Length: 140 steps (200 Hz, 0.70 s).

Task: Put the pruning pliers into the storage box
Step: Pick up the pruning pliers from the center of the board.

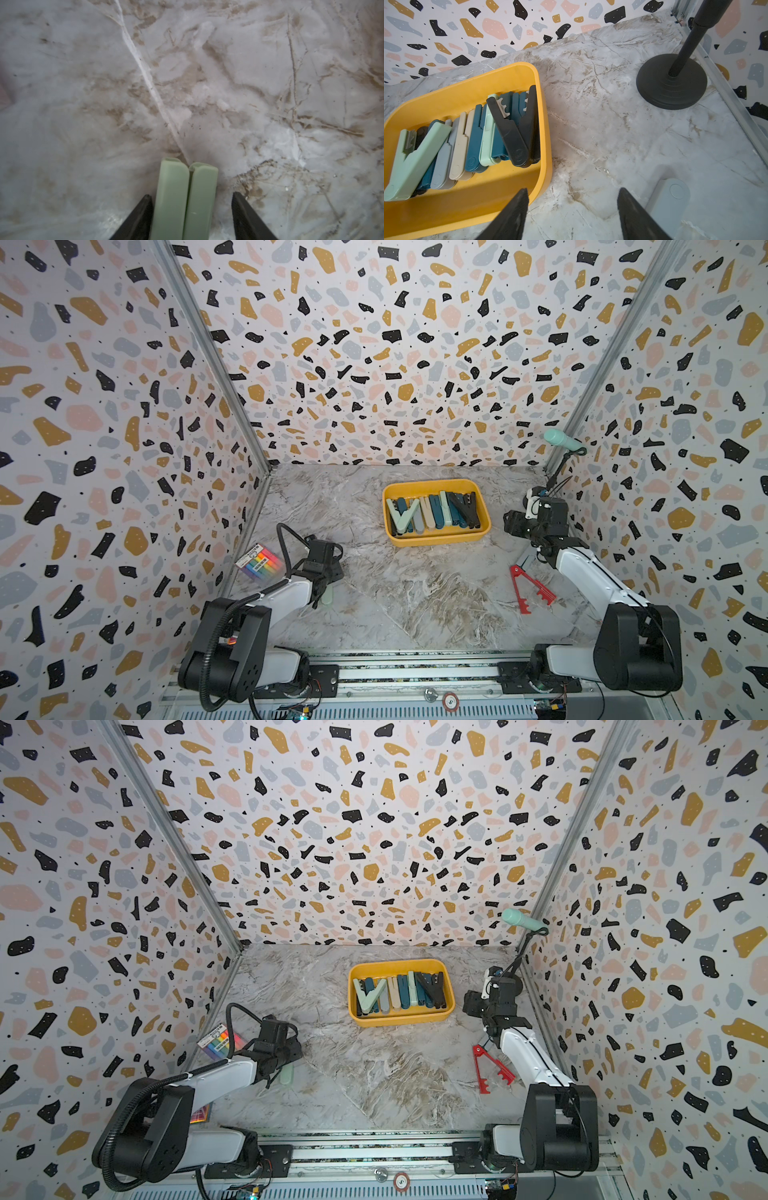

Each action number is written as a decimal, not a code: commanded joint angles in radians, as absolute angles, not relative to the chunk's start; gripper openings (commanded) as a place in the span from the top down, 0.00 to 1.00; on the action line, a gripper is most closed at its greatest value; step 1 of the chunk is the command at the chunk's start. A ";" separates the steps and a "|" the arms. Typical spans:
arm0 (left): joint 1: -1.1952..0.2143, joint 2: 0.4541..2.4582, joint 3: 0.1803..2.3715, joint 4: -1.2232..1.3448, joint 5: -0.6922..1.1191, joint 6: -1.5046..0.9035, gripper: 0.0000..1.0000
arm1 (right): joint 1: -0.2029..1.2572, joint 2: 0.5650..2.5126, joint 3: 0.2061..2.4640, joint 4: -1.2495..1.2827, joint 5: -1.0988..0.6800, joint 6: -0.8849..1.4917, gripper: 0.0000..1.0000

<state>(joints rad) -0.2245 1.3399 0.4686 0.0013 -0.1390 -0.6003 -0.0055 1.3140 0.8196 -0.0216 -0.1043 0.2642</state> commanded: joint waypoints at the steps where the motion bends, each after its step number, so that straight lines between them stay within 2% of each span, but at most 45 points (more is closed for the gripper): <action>1: -0.225 1.348 0.436 -0.016 -0.056 -0.619 0.51 | -0.011 1.284 0.820 -0.013 -0.107 0.265 0.30; 41: -0.229 1.351 0.433 0.026 -0.040 -0.647 0.58 | -0.011 1.279 0.821 -0.015 -0.108 0.265 0.30; 95: -0.259 1.407 0.493 0.044 -0.075 -0.656 0.61 | -0.012 1.269 0.822 -0.019 -0.108 0.265 0.30; 140: -0.289 1.492 0.548 -0.045 -0.167 -0.598 0.49 | -0.021 1.256 0.816 -0.023 -0.109 0.262 0.30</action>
